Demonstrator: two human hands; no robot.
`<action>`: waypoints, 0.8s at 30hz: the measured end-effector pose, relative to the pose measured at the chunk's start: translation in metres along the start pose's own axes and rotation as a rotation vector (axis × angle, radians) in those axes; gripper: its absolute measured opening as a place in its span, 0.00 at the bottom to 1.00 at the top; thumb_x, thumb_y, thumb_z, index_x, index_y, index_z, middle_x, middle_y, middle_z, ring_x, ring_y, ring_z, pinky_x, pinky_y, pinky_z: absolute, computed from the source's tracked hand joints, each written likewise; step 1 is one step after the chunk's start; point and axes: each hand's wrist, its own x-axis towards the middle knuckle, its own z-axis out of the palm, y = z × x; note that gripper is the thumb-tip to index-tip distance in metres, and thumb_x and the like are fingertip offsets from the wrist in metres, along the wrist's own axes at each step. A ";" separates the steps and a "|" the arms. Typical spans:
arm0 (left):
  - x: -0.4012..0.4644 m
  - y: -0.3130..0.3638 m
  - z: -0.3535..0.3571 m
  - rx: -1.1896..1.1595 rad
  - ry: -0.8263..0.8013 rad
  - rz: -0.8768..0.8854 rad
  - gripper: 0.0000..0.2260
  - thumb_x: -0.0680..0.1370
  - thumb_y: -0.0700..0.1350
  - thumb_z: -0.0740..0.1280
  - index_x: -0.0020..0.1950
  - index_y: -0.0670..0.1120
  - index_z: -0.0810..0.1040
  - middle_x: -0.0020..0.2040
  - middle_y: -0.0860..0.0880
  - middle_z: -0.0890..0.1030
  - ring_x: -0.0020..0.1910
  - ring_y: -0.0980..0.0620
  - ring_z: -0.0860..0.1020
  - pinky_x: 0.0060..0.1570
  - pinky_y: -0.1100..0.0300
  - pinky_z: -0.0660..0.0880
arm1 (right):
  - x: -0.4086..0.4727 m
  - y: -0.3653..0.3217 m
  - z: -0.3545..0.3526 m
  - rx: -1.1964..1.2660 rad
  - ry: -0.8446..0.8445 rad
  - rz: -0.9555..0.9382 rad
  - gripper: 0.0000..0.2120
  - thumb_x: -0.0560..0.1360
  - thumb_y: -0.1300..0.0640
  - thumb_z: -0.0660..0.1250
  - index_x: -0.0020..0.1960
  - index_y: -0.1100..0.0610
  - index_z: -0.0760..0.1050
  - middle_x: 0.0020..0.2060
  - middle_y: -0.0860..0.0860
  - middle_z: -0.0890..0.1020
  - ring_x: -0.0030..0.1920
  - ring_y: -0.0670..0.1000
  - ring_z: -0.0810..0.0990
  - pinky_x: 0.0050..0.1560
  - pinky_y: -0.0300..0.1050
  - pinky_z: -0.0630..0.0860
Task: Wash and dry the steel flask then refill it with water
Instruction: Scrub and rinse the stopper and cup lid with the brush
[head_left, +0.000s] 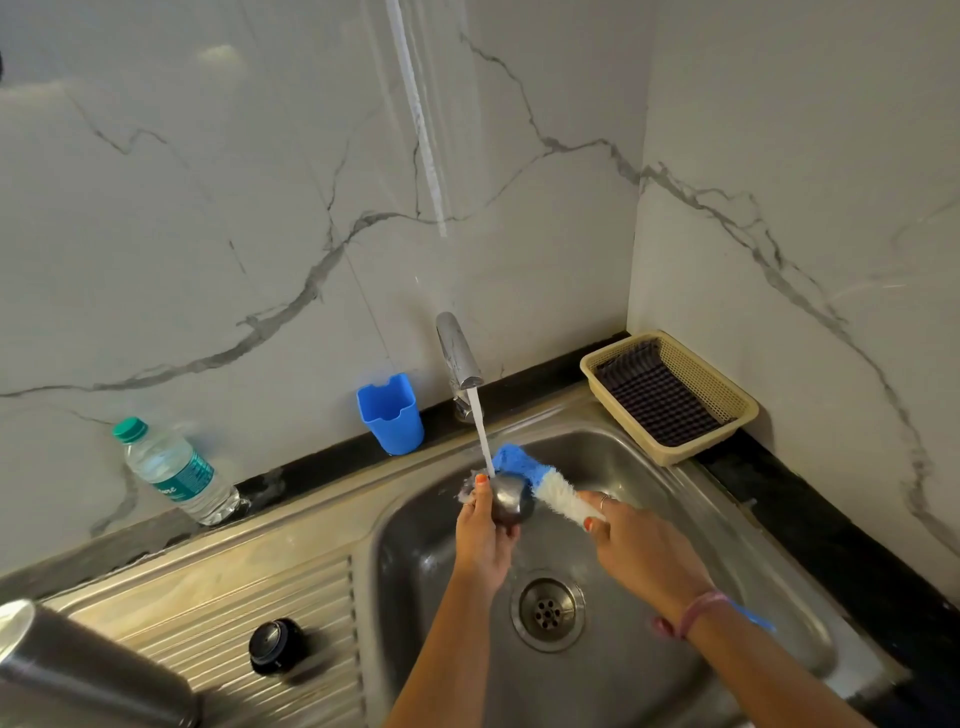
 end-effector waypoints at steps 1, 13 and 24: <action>-0.001 0.002 0.000 0.010 0.009 0.005 0.13 0.81 0.51 0.64 0.62 0.46 0.76 0.59 0.42 0.82 0.59 0.45 0.80 0.53 0.54 0.75 | 0.000 -0.001 -0.001 0.018 0.000 -0.007 0.20 0.82 0.49 0.54 0.74 0.42 0.62 0.44 0.45 0.82 0.41 0.44 0.79 0.41 0.37 0.74; 0.006 0.009 0.005 -0.039 0.045 0.024 0.15 0.82 0.53 0.62 0.62 0.44 0.74 0.57 0.40 0.83 0.57 0.42 0.81 0.60 0.47 0.74 | -0.013 -0.008 0.014 -0.090 0.087 -0.125 0.21 0.83 0.49 0.52 0.75 0.42 0.58 0.39 0.47 0.81 0.37 0.44 0.79 0.40 0.39 0.78; 0.007 0.005 0.003 -0.139 0.011 0.062 0.13 0.83 0.49 0.61 0.61 0.41 0.76 0.53 0.40 0.84 0.54 0.42 0.82 0.64 0.41 0.74 | -0.029 -0.015 0.028 -0.201 0.088 -0.149 0.24 0.82 0.53 0.52 0.76 0.40 0.51 0.40 0.48 0.81 0.39 0.50 0.80 0.39 0.43 0.74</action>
